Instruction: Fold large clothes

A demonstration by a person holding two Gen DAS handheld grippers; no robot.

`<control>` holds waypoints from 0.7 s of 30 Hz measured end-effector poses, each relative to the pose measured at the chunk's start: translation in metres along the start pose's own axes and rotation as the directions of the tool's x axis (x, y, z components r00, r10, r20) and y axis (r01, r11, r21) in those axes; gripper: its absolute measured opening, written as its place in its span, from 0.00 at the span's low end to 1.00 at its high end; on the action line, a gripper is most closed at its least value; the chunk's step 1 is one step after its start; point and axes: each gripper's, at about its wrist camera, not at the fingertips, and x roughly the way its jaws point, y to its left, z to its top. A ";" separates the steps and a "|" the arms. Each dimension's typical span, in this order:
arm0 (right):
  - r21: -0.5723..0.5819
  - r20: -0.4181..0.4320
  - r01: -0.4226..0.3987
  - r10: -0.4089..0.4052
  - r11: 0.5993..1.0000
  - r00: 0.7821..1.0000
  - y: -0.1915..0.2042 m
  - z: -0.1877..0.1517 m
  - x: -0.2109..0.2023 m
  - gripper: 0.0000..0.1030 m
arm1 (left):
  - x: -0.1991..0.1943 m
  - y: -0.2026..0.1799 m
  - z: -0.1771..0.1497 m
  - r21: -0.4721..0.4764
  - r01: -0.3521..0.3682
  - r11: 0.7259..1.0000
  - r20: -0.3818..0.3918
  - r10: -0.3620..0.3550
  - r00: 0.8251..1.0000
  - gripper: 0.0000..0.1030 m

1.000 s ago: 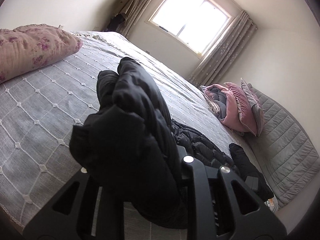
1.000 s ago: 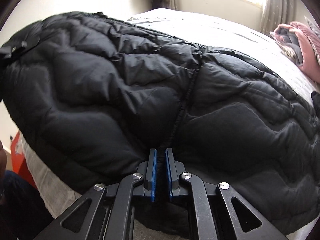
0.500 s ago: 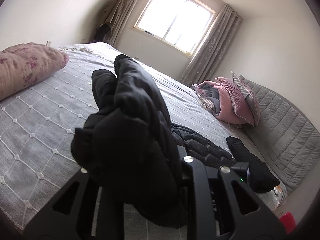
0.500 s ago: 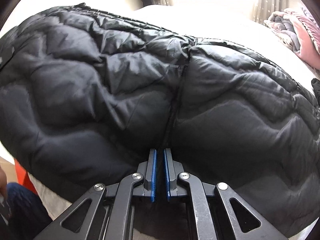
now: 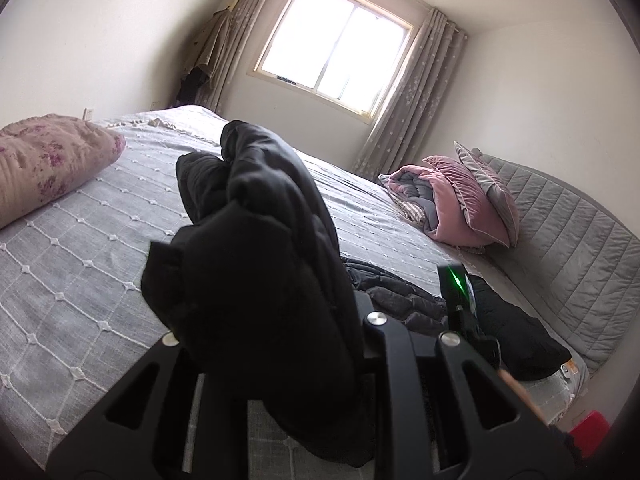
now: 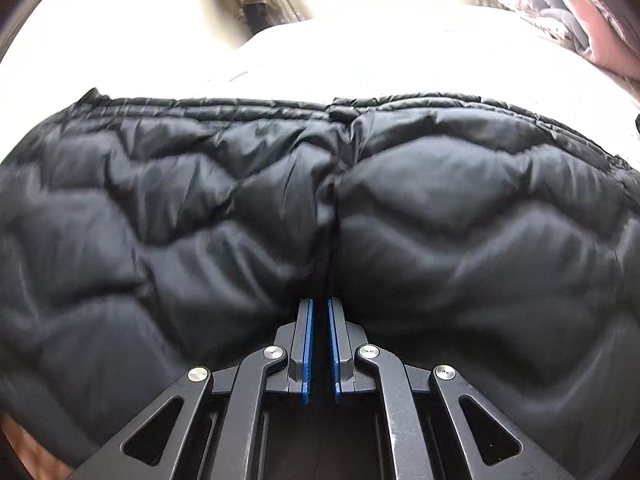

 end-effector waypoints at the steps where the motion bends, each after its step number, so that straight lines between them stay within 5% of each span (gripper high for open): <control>1: 0.015 -0.007 -0.002 0.002 1.000 1.000 -0.003 0.010 0.004 0.07 | 0.000 -0.002 0.000 0.008 -0.002 1.000 0.004 0.002 1.000 0.22; 11: 0.072 -0.093 0.059 -0.052 0.996 0.994 -0.012 0.077 0.048 0.07 | 0.000 -0.011 -0.003 0.068 0.019 0.997 0.039 -0.022 0.999 0.22; 21: 0.143 -0.115 0.011 0.006 0.990 0.993 -0.029 0.160 0.117 0.07 | 0.003 -0.022 -0.005 0.130 0.028 0.991 0.048 -0.035 0.998 0.21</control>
